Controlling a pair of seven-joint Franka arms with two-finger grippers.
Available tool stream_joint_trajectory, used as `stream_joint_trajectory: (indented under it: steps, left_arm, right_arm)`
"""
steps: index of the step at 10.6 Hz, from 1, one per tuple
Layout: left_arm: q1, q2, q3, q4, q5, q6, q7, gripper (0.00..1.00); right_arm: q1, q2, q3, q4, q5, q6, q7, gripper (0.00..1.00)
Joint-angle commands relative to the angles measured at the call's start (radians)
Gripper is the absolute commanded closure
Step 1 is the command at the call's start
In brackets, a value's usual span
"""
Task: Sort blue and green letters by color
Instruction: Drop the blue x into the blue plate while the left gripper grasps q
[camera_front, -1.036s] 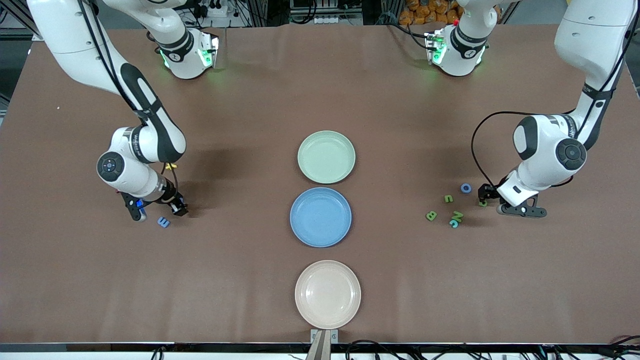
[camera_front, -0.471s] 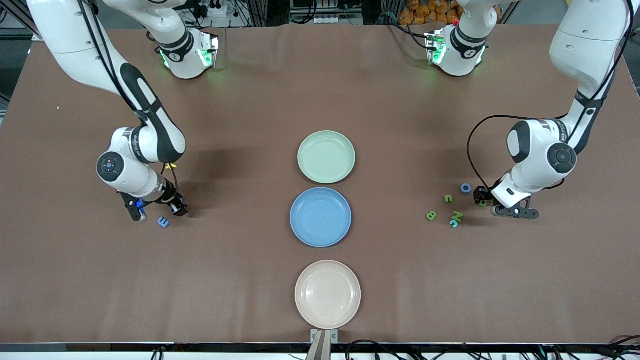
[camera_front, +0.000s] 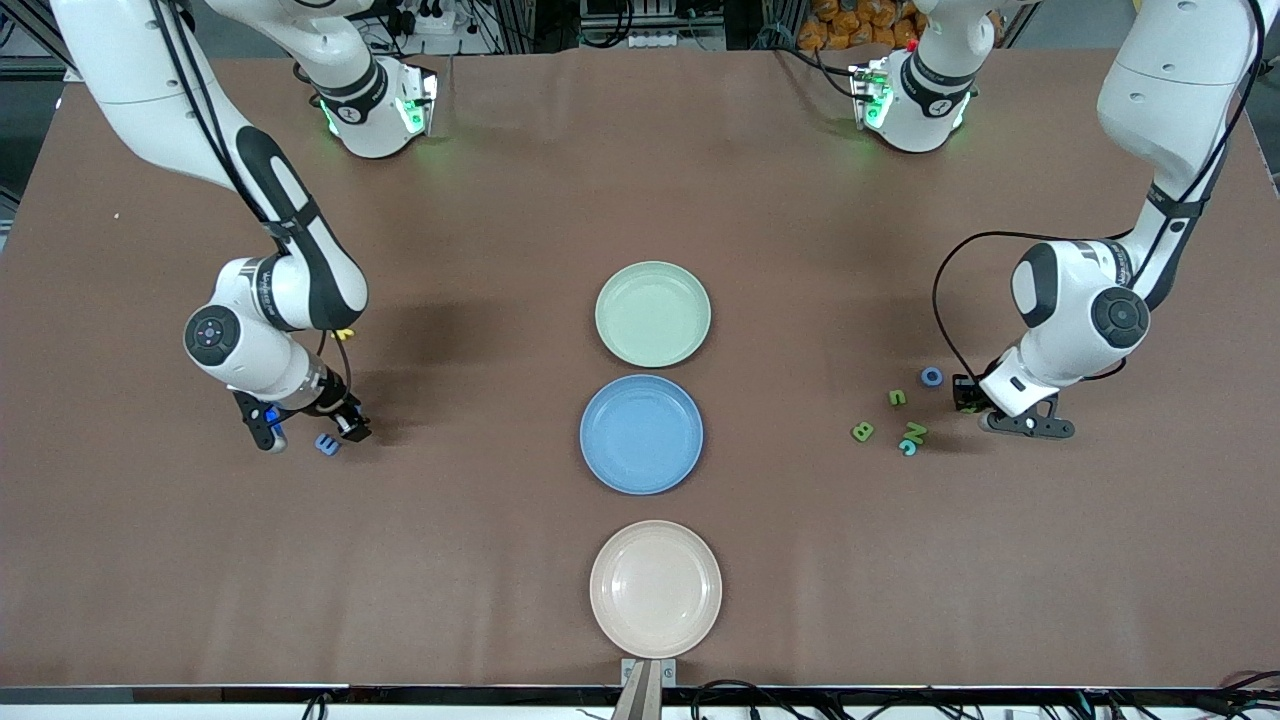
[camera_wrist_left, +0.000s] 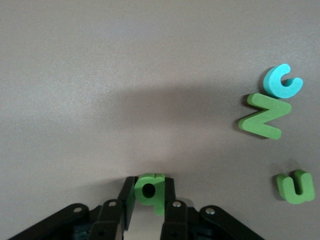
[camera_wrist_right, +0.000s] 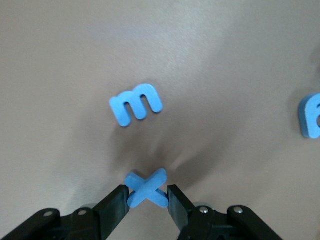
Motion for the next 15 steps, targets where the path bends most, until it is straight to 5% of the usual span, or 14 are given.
stream_joint_trajectory:
  steps: [1,5,8,15]
  left_arm:
    - [-0.007,0.005,-0.002,0.002,0.016,0.013,0.009,1.0]
    - [-0.008,-0.034,-0.005,0.008,0.016,0.004,0.006,1.0]
    - [-0.008,-0.074,-0.028,0.022,0.016,-0.065,0.002,1.0]
    - [-0.008,-0.107,-0.154,0.122,0.014,-0.264,-0.136,1.0]
  right_arm:
    - [0.006,-0.01,0.019,0.075,-0.003,-0.086,-0.034,1.0]
    - [0.04,-0.01,0.111,0.213,-0.003,-0.172,-0.049,1.0]
    - [0.124,-0.001,0.121,0.268,-0.001,-0.177,-0.045,1.0]
    - [0.363,0.226,0.12,0.593,-0.003,-0.16,0.01,1.0]
